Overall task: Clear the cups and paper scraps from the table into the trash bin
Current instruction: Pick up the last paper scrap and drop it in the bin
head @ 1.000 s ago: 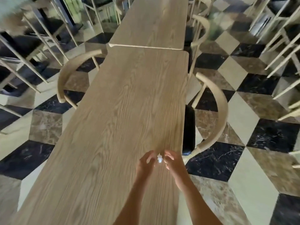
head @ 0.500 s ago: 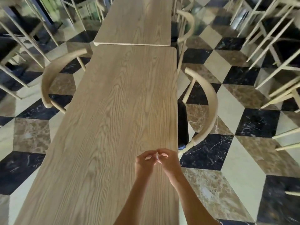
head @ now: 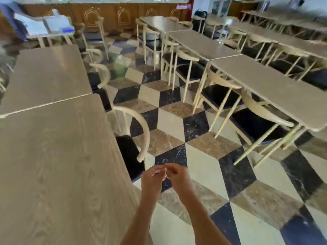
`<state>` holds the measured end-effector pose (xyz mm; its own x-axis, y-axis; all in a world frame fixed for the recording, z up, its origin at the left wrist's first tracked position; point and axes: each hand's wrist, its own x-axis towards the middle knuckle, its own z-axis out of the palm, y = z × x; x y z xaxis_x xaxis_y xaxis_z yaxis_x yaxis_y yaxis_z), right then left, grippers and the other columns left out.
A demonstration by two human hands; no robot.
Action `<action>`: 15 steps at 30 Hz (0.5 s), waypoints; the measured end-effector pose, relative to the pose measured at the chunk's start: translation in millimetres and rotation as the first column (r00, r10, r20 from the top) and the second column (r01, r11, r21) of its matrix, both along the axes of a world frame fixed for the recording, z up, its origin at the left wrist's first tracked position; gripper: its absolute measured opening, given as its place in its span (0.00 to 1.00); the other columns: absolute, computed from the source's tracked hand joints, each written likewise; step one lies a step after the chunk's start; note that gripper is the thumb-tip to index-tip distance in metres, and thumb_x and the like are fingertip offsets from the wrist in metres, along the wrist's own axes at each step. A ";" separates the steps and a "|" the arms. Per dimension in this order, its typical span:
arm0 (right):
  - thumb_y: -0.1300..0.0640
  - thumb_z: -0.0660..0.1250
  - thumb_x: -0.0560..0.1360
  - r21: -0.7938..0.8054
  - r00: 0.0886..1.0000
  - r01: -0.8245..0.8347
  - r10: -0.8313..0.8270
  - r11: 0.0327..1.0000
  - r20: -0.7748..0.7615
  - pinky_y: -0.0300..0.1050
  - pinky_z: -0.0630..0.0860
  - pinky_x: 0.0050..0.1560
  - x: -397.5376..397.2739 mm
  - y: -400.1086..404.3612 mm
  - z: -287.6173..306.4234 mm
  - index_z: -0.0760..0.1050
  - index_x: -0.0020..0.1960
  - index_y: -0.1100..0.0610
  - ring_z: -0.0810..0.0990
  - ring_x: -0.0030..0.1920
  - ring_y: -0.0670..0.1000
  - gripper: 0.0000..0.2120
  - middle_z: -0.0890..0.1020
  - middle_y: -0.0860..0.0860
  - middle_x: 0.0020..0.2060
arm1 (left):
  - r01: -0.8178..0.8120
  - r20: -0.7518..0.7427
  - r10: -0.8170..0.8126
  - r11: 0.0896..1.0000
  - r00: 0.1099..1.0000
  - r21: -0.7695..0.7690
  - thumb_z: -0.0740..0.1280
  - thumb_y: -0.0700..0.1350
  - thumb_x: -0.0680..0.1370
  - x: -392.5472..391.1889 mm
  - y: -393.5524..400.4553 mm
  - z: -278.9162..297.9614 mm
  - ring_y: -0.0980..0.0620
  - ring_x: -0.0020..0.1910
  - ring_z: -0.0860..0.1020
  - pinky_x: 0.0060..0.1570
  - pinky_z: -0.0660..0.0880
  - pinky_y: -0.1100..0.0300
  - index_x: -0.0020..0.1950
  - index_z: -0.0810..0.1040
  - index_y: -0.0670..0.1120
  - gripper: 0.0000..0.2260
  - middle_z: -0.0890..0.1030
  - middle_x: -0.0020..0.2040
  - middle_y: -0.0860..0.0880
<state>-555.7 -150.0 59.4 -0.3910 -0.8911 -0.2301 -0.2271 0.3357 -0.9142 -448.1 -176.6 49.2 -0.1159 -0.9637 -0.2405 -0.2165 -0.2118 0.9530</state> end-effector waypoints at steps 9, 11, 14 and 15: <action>0.70 0.68 0.73 -0.117 0.923 0.380 -0.384 0.918 -0.018 0.55 0.81 0.47 -191.3 206.4 27.2 0.86 0.46 0.55 0.85 0.42 0.53 0.12 0.88 0.52 0.39 | 0.427 -0.018 -0.431 0.898 0.902 -0.105 0.72 0.38 0.76 -203.2 166.2 38.4 0.54 0.48 0.84 0.48 0.80 0.62 0.49 0.85 0.50 0.08 0.87 0.46 0.51; 0.68 0.69 0.73 -0.136 0.885 0.461 -0.465 0.877 -0.003 0.44 0.80 0.42 -234.7 272.0 31.2 0.85 0.44 0.54 0.83 0.39 0.47 0.12 0.87 0.47 0.36 | 0.507 -0.026 -0.512 0.855 0.859 -0.108 0.72 0.38 0.76 -254.1 224.1 47.8 0.54 0.47 0.85 0.47 0.80 0.63 0.47 0.84 0.53 0.09 0.87 0.45 0.52; 0.68 0.68 0.73 -0.161 0.781 0.620 -0.624 0.768 0.031 0.37 0.80 0.39 -287.5 372.5 40.2 0.86 0.43 0.51 0.86 0.39 0.47 0.14 0.89 0.49 0.38 | 0.618 -0.083 -0.624 0.781 0.777 -0.085 0.73 0.39 0.76 -324.2 314.5 56.1 0.52 0.44 0.85 0.45 0.81 0.62 0.46 0.83 0.53 0.08 0.87 0.44 0.49; 0.69 0.67 0.74 -0.172 0.740 0.668 -0.671 0.724 0.048 0.38 0.81 0.41 -303.7 406.6 43.1 0.86 0.44 0.51 0.87 0.41 0.48 0.15 0.89 0.50 0.39 | 0.654 -0.103 -0.658 0.753 0.745 -0.078 0.73 0.39 0.76 -347.1 345.5 57.9 0.55 0.42 0.85 0.43 0.81 0.64 0.45 0.83 0.53 0.08 0.87 0.43 0.50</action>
